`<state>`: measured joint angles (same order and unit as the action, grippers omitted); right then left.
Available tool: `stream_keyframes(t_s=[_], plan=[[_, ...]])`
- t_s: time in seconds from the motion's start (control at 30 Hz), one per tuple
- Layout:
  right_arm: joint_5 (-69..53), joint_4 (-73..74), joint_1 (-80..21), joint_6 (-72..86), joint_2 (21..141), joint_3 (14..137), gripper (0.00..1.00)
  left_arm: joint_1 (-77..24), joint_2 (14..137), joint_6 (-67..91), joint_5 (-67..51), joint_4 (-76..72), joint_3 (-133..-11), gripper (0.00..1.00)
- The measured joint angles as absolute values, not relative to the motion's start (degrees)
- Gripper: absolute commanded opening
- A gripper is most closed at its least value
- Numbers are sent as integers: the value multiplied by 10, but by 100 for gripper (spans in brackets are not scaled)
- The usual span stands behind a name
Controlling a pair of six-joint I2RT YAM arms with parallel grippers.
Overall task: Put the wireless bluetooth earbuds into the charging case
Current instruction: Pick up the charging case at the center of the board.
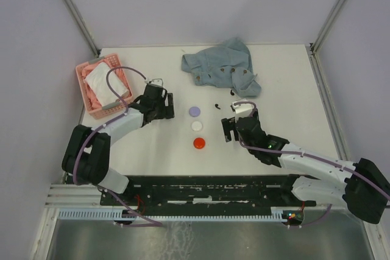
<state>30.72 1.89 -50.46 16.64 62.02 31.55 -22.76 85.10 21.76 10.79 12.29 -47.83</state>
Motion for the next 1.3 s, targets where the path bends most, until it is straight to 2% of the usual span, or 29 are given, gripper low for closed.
stream_keyframes(t_s=[0.27,0.63,1.07,1.3], plan=[[307,7,-505,167,627,309,96,-196,908,114,73,105,-513,90],[304,9,-505,167,651,309,96,-198,961,44,-4,95,-526,75],[305,10,-505,167,656,309,96,-242,967,44,-5,129,-544,68],[305,10,-505,167,658,309,96,-253,966,44,1,145,-559,68]])
